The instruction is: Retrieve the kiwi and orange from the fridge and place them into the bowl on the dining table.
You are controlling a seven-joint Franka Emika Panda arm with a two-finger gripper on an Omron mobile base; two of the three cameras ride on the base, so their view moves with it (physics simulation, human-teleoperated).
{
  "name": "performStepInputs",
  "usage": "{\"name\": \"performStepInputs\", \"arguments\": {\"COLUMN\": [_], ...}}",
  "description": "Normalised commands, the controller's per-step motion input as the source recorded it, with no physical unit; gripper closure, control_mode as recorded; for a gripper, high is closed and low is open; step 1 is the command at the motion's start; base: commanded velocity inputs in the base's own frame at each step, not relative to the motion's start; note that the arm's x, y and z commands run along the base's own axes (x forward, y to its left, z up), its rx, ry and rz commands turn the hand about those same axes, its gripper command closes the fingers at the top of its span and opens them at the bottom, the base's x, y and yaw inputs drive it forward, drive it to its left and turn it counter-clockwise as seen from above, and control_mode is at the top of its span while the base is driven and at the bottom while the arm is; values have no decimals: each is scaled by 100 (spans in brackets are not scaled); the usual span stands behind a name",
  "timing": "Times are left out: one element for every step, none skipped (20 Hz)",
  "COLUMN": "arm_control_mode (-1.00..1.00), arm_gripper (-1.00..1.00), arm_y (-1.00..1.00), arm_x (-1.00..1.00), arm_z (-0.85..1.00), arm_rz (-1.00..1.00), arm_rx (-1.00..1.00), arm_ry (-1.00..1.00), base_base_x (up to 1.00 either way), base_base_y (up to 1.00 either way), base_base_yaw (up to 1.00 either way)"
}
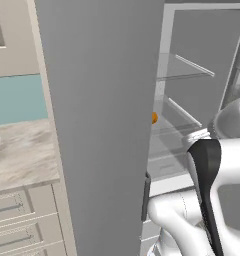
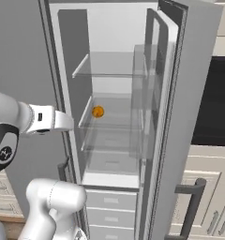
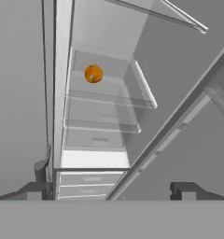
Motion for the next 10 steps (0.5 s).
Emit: {"name": "performStepInputs", "arguments": {"arm_control_mode": [100,100,100,100,100,100,100,100,100,100], "arm_gripper": [-100,-100,-100,-100,-100,-100,-100,-100,-100,-100], "arm_y": [0,0,0,0,0,0,0,0,0,0], "arm_x": [0,0,0,0,0,0,0,0,0,0], "arm_z": [0,0,0,0,0,0,0,0,0,0], "arm_rz": [0,0,0,0,0,0,0,0,0,0], "arm_rx": [0,0,0,0,0,0,0,0,0,0], "arm_ry": [0,0,0,0,0,0,0,0,0,0], "base_base_x": [-29,-27,-20,0,0,0,0,0,0,0], "base_base_y": [-36,-34,-27,-10,-1,0,0,-4,-10,-20], "base_base_yaw": [11,11,11,11,11,12,13,14,15,15]}}
